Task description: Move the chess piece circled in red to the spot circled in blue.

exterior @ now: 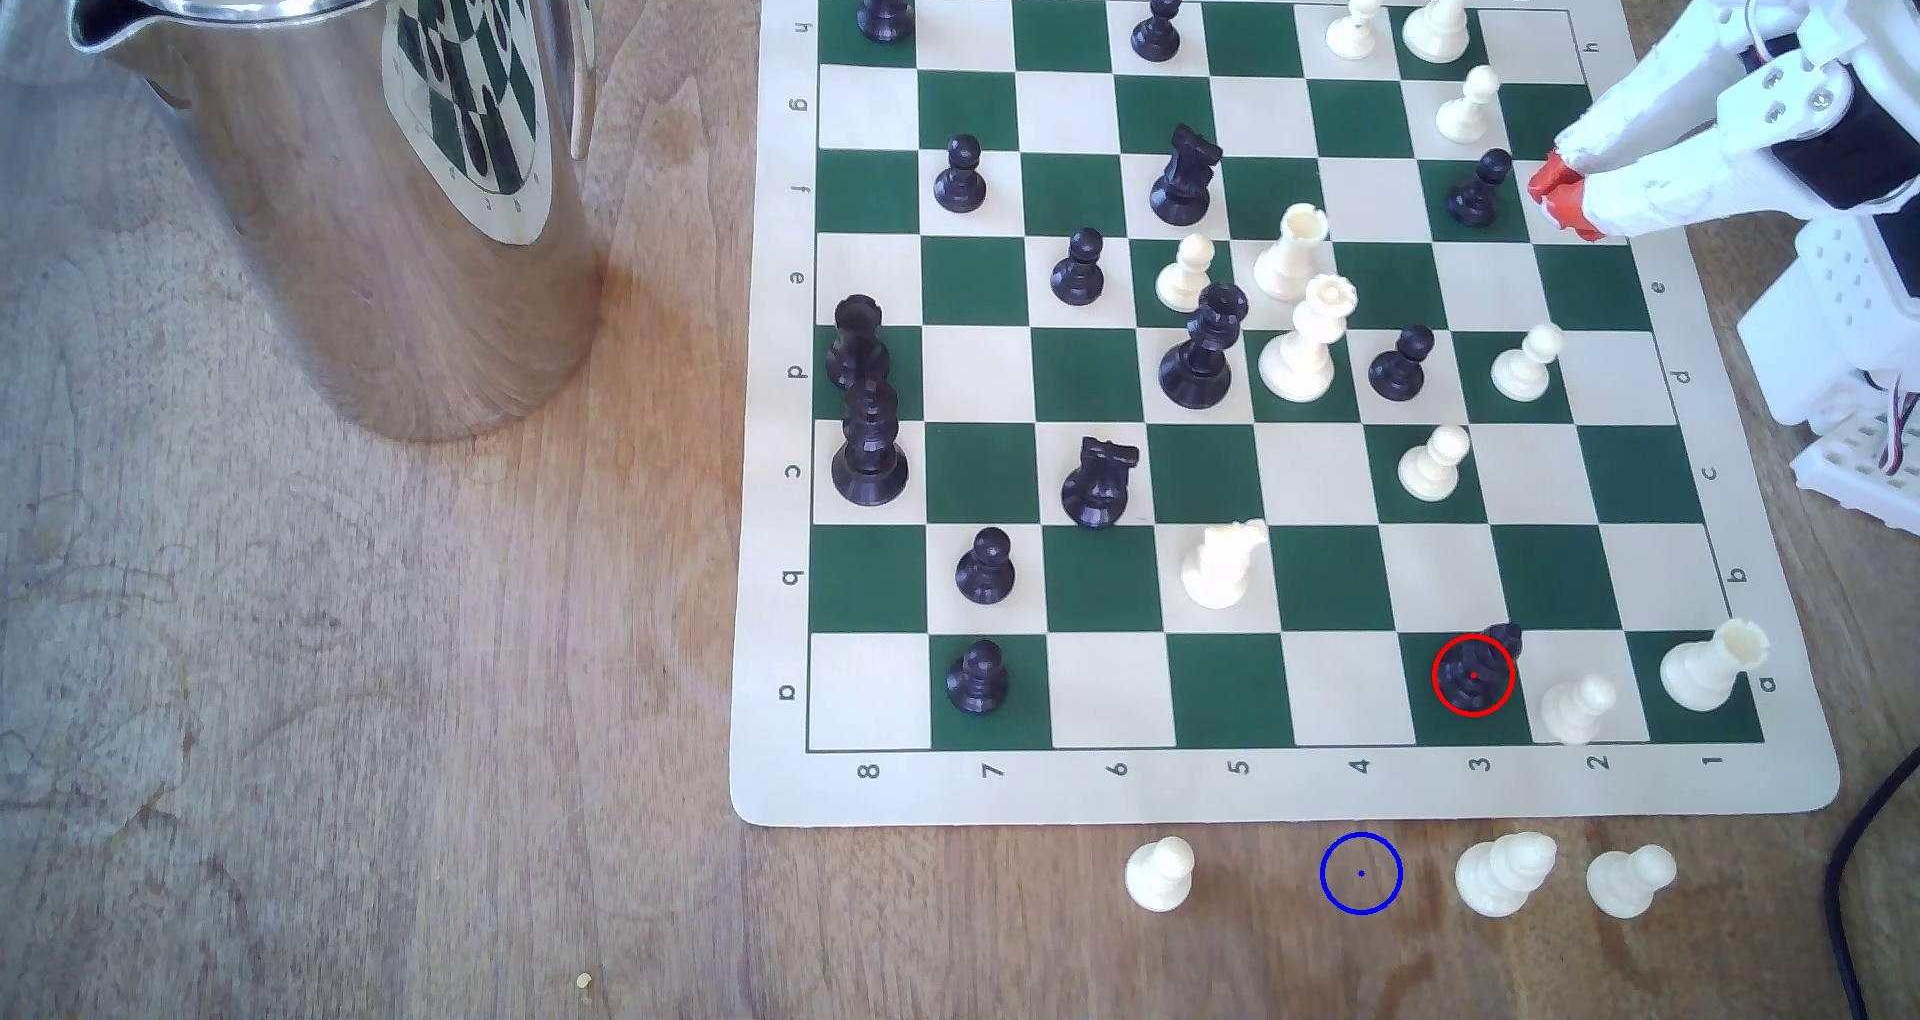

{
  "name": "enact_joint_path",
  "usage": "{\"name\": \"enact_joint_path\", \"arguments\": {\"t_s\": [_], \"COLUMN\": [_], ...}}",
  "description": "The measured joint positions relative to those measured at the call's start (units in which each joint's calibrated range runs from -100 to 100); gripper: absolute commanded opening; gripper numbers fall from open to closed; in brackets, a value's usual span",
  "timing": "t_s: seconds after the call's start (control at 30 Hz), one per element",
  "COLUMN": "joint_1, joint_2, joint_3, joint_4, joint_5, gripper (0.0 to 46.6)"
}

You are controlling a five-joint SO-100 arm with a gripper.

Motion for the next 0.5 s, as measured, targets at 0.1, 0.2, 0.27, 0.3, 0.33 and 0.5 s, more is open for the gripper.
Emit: {"name": "enact_joint_path", "arguments": {"t_s": [0.1, 0.2, 0.27, 0.3, 0.33, 0.5], "joint_1": [0.29, 0.29, -0.29, -0.59, -0.74, -3.76], "joint_2": [0.5, 3.44, 4.44, 5.19, 5.87, 10.05], "joint_3": [2.08, 4.97, 4.79, 4.79, 4.79, 0.72], "joint_4": [-1.83, -9.16, -10.76, -11.16, -11.24, -8.37], "joint_5": [0.98, 4.0, 4.84, 4.84, 4.84, 3.71], "gripper": [9.5, 9.7, 9.7, 9.8, 9.9, 11.4]}}
